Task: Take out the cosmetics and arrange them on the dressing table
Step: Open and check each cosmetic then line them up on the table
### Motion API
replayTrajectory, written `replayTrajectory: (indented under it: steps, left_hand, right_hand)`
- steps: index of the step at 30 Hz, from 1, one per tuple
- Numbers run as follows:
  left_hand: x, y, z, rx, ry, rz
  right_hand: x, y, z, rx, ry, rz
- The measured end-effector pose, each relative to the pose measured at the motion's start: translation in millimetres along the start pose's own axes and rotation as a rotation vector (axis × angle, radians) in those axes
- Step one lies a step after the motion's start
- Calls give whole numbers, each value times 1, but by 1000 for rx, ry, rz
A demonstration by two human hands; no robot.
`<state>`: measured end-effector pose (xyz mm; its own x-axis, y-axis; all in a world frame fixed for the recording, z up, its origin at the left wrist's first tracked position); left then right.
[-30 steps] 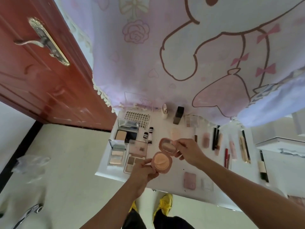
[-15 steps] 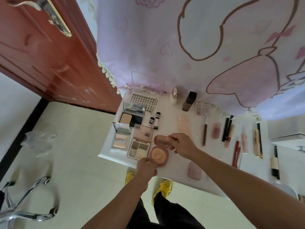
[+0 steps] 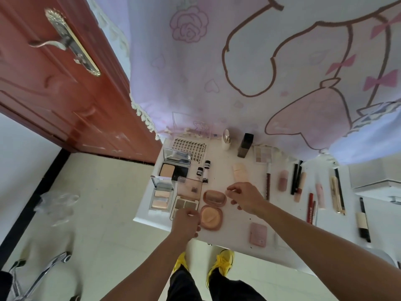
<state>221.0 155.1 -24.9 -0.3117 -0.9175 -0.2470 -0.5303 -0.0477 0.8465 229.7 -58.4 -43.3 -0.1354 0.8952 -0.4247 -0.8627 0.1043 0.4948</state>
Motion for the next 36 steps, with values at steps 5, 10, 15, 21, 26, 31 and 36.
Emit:
replayTrajectory:
  steps: [5, 10, 15, 21, 26, 31, 36]
  left_hand:
    - [-5, 4, -48, 168, -71, -49]
    - [-1, 4, -89, 278, -127, -41]
    - [-1, -4, -110, 306, -154, -36]
    - [-8, -21, -130, 301, -183, -34]
    - [-23, -31, -148, 322, -194, -31]
    - [-44, -46, -166, 307, -170, -25]
    - [-52, -58, -179, 337, -241, -32]
  right_hand:
    - [-43, -1, -4, 35, 174, -152]
    - [-65, -6, -5, 115, 283, -272]
    - [-65, -23, 8, 48, 264, -437]
    - [-59, -46, 66, -218, 436, -460]
    - [-44, -86, 100, -220, 660, -387]
    - [-37, -122, 109, -69, 698, -329]
    - [-44, -133, 110, -10, 789, -305]
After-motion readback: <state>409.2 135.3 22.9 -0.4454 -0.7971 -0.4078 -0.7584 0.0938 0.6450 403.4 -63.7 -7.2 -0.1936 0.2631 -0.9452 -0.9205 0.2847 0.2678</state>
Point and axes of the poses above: each hand's wrist, its own y-axis away from the middle knuckle, its own x-axis out of the palm, z = x × y, the point moved 3 cm from there along -y, towards the middle knuckle, and after that the axes turned 8 degrees about -x, right-handed, at the moved point
